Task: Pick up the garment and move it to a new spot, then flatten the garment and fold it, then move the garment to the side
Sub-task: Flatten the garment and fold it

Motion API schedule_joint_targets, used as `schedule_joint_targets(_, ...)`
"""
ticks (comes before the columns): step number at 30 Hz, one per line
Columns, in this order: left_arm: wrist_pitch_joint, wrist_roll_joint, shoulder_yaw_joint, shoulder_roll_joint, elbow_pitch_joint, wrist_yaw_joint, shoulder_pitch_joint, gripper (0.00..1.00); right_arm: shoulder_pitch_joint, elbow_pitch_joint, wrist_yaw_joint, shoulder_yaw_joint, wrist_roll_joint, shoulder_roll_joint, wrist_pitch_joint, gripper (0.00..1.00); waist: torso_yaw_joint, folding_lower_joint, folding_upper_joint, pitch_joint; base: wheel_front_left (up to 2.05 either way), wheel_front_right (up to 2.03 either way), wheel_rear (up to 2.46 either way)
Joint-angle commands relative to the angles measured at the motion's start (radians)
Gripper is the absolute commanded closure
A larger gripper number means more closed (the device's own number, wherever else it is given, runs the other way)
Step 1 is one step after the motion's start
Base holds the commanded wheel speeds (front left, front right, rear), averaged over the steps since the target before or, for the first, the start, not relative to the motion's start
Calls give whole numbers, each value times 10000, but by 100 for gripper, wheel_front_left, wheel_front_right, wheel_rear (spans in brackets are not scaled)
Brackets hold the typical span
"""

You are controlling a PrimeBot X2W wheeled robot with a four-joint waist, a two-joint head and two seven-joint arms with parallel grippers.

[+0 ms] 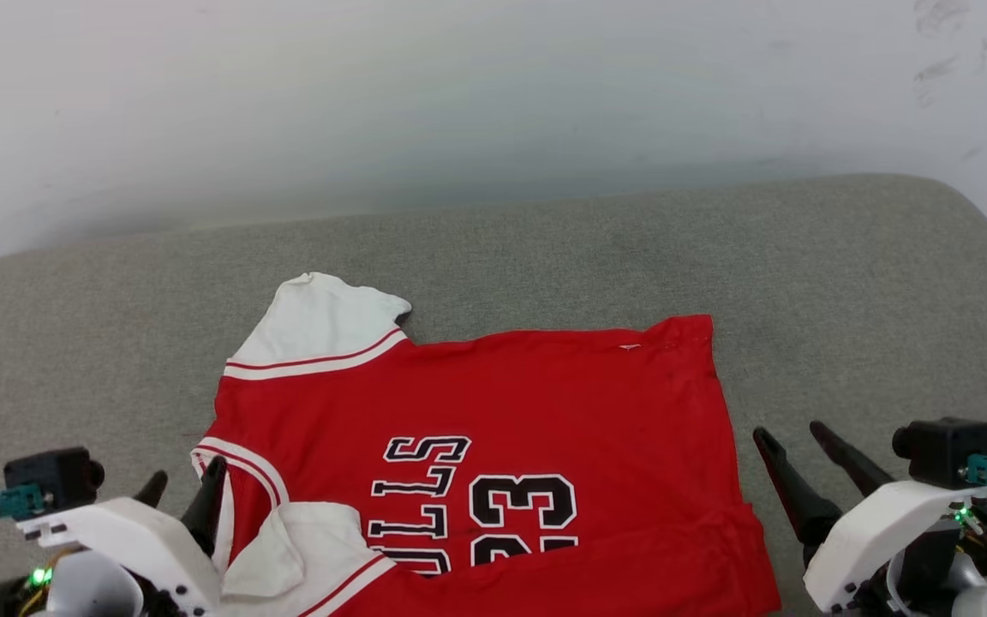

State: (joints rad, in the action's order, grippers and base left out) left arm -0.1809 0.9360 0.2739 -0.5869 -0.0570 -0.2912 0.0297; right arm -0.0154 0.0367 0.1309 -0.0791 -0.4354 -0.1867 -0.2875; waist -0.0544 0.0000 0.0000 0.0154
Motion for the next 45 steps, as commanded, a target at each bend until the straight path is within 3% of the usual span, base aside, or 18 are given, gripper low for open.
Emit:
schedule_joint_targets(1,268,-296,-37,28,-88,-67,-431,0,-246,-311,-4,65,207,98,207,0,-115,0,0,221,0,0,0)
schedule_joint_targets(9,1046,-1184,-159,78,117,51,-2765,0,-1324,-1558,-4,353,756,164,827,0,-568,0,0,1886,0,0,0)
schedule_joint_targets(17,339,-1050,-242,-301,1378,687,-5234,0,-2393,-1754,-4,353,746,295,1151,0,-1092,0,0,3495,0,0,0)
schedule_joint_targets(28,-3331,-245,131,-1643,3823,1730,-8183,0,-3049,-990,-4,11,354,543,1700,0,-2034,0,0,4683,0,0,0)
schedule_joint_targets(33,-5214,96,342,-2221,4323,1644,-8661,0,-3100,-581,-4,-119,100,661,1950,0,-2382,0,0,4968,0,0,0)
schedule_joint_targets(39,-7025,531,670,-2471,4580,1221,-8444,0,-3127,-171,-4,-133,-187,723,2132,0,-2593,0,0,5172,0,0,0)
schedule_joint_targets(40,-7229,591,716,-2426,4611,1106,-8349,51,-3146,-127,-4,-150,-252,731,2141,0,-2610,0,0,5186,0,0,0)
schedule_joint_targets(41,-7343,602,753,-2403,4592,1034,-8288,91,-3165,-89,-4,-167,-305,720,2145,0,-2627,0,0,5197,0,0,0)
schedule_joint_targets(42,-7538,627,847,-2373,4595,942,-8178,100,-3183,-50,-4,-180,-370,709,2137,0,-2639,0,0,5195,0,0,0)
schedule_joint_targets(45,-7534,711,836,-2203,4430,761,-8041,100,-3205,67,-4,-204,-541,601,2058,0,-2631,0,0,5170,0,0,0)
